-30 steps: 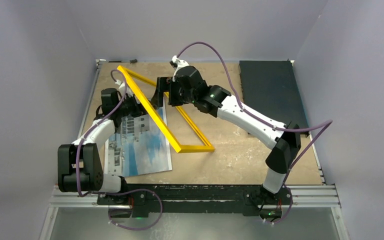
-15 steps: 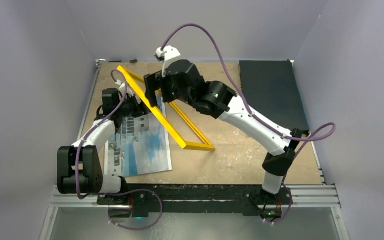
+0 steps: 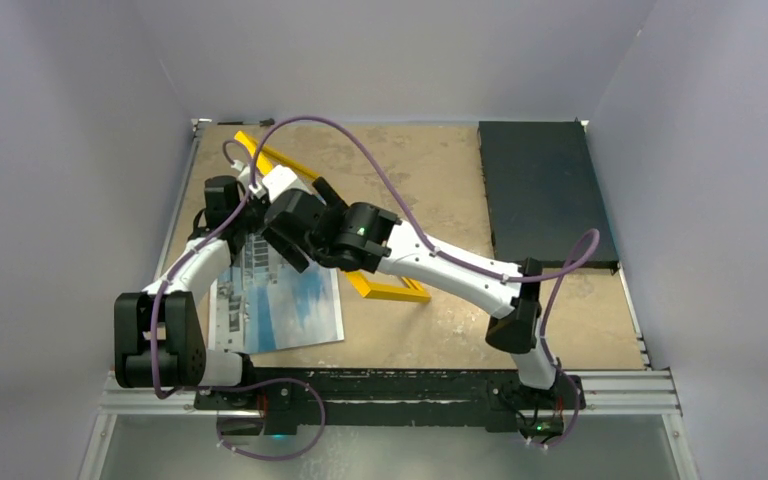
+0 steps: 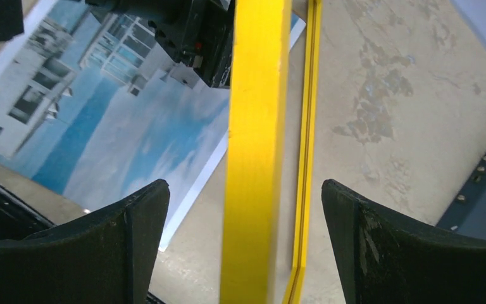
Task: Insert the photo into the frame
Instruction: Turn over the photo frame at the center of the board.
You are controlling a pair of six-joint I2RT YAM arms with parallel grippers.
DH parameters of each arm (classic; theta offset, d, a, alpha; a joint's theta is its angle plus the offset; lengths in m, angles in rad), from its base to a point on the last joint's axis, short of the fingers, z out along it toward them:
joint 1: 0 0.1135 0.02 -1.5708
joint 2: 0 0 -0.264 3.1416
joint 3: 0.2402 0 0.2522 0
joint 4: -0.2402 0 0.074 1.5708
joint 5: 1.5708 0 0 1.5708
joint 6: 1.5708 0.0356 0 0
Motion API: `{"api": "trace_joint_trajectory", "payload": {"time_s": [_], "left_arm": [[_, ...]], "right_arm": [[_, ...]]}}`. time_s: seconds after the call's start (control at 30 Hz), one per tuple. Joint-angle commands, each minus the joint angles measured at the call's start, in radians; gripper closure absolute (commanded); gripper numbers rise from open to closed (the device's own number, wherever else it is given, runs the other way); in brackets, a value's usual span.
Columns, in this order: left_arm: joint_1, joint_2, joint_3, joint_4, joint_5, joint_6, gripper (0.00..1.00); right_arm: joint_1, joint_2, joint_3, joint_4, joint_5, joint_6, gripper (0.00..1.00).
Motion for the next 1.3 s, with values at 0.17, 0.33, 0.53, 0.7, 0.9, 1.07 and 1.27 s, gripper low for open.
{"api": "trace_joint_trajectory", "payload": {"time_s": [0.17, 0.33, 0.53, 0.7, 0.9, 1.07, 1.27], "left_arm": [[-0.008, -0.005, 0.064, -0.015, -0.013, 0.041, 0.26], [-0.010, 0.005, 0.068, -0.091, -0.037, 0.083, 0.25], [-0.011, 0.003, 0.061, -0.177, -0.023, 0.154, 0.25], [-0.012, -0.013, 0.069, -0.272, -0.015, 0.266, 0.24], [-0.014, -0.027, 0.086, -0.371, -0.131, 0.519, 0.16], [-0.013, 0.009, 0.139, -0.501, -0.182, 0.702, 0.16], [-0.012, 0.060, 0.191, -0.589, -0.192, 0.768, 0.16]], "right_arm": [[0.050, 0.016, 0.057, 0.007, 0.362, -0.057, 0.47], [0.038, -0.047, 0.047, 0.159, 0.392, -0.128, 0.74], [-0.050, -0.080, 0.075, 0.231, 0.367, -0.142, 1.00], [-0.173, -0.140, -0.019, 0.243, 0.312, -0.087, 1.00], [-0.364, -0.338, -0.273, 0.241, 0.075, 0.092, 1.00], [-0.519, -0.503, -0.506, 0.297, -0.157, 0.183, 1.00], [-0.610, -0.551, -0.600, 0.305, -0.276, 0.256, 1.00]]}}
